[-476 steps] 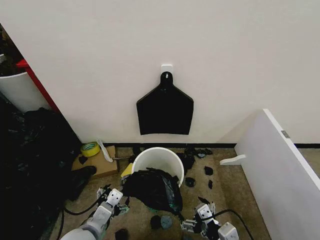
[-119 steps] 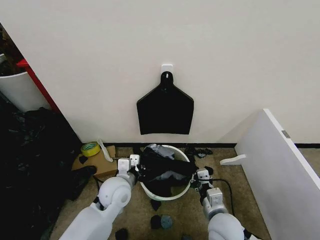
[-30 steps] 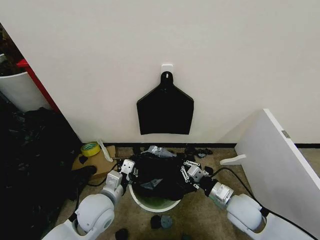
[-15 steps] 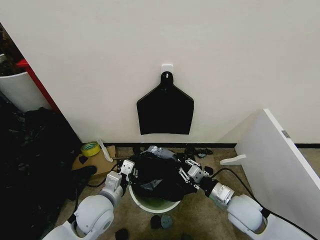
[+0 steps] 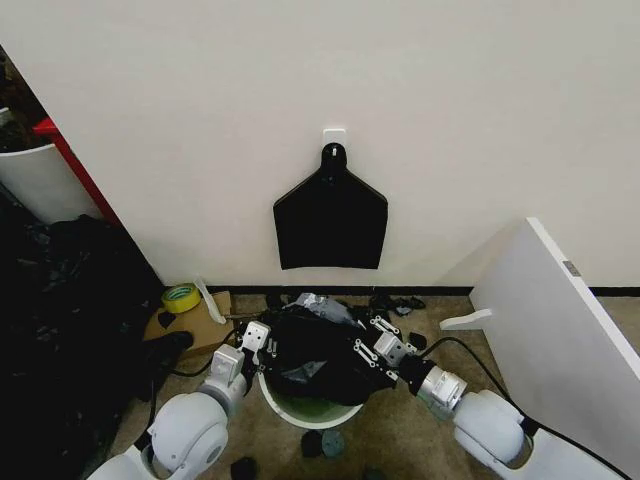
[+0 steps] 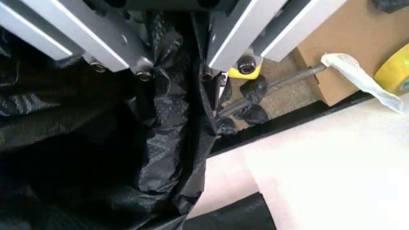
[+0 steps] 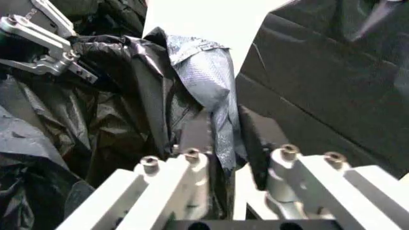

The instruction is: Place the garbage bag over the trash bin.

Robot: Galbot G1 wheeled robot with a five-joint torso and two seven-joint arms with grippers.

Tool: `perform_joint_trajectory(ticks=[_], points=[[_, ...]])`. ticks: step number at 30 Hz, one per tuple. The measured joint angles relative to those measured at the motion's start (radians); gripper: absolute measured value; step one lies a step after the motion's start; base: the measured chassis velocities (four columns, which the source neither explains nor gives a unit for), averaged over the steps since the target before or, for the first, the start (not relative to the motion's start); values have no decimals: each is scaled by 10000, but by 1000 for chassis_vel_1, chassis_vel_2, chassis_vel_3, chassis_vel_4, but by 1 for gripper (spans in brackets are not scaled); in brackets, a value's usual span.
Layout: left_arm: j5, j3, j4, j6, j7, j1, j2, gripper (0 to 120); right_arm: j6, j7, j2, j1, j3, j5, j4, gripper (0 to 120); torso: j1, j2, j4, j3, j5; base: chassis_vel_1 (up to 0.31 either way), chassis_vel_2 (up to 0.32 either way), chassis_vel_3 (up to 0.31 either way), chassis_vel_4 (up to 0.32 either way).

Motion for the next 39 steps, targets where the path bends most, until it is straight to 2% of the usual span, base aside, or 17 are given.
perform_joint_trajectory(ticks=[1,3,4,14,20,24,30,37,39], points=[[0,0,0,0,0,0,0,1,0,0,0,0,0,0,0,11,0,0,0,0,0,0,0,0,0],[121,-3,-3,-19,16,61,24,1,41,-3,-2,49,20,61,-4,1,0,0,0,0,0,0,0,0,0],[213,-4,5,-62,34,84,39,1,59,-4,-1,77,31,125,-3,0,0,0,0,0,0,0,0,0,0],[1523,12,368,-1246,790,299,165,1,158,-91,-8,257,30,695,-143,0,0,0,0,0,0,0,0,0,0],[2734,-217,783,-3174,2267,378,404,1,114,-245,46,702,10,1298,-856,0,0,0,0,0,-1,0,0,0,0],[2815,-431,971,-3893,2759,332,470,1,192,-393,71,880,59,1497,-1385,0,0,0,2,0,0,0,0,0,0],[2261,-598,1305,-4509,3156,78,439,1,767,-1085,156,1020,136,1810,-2174,0,0,0,1,0,0,0,0,0,0],[213,-1098,1827,-4788,4249,-715,331,1,2217,-2943,418,1203,295,2442,-3256,0,0,0,0,0,0,0,0,0,0],[-23,-1163,1911,-4789,4438,-819,309,1,2397,-3166,464,1225,306,2560,-3362,0,0,0,0,1,1,0,0,0,0]])
